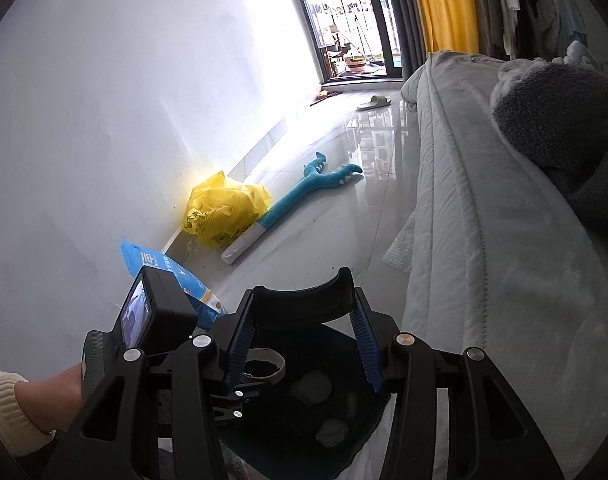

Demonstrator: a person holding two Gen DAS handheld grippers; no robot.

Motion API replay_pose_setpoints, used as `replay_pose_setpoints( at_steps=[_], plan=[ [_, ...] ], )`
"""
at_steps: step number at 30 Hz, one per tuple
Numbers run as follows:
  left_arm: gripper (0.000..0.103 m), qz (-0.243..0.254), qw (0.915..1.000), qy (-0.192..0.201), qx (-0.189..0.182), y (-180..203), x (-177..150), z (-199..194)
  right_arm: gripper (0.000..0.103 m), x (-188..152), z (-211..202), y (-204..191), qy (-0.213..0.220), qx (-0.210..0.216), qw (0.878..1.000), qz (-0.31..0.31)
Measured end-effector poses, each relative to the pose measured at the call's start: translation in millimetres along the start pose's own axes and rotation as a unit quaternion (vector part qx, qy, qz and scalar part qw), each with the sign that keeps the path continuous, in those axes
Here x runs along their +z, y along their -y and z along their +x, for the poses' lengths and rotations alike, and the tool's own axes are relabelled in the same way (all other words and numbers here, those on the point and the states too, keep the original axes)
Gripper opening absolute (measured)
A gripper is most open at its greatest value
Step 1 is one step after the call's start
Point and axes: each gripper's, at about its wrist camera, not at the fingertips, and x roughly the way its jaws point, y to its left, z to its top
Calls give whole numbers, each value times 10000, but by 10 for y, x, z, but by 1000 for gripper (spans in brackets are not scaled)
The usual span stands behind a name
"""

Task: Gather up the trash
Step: 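Carry the cardboard core and black piece over the black bin, then open the left gripper over the black bin to drop the cardboard core, then open the right gripper over the black bin to drop the black piece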

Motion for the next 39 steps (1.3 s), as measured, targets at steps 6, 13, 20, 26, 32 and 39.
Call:
replay_pose_setpoints(
  at_steps=[6,13,20,26,32,39],
  plan=[
    [68,-77,9999,115,-69,-144,-37,-64,48,-4,213,-76,-185,-24,9998,2],
    [73,-202,9976,637,-159,-309,-9,-297,48,-80,548,-109,-546,-251,9982,-31],
    [74,-378,9896,1384,-63,-510,29,-636,48,-189,829,-160,-929,-363,9950,-63],
    [74,-494,9793,1963,-41,-603,73,-928,48,-328,1001,-228,-1297,-385,9907,-171],
    [74,-542,9680,2449,-68,-606,128,-1170,48,-405,1053,-243,-1502,-416,9876,-200],
    [74,-490,9615,2702,-43,-517,199,-1315,48,-393,978,-275,-1527,-423,9868,-350]
  ],
)
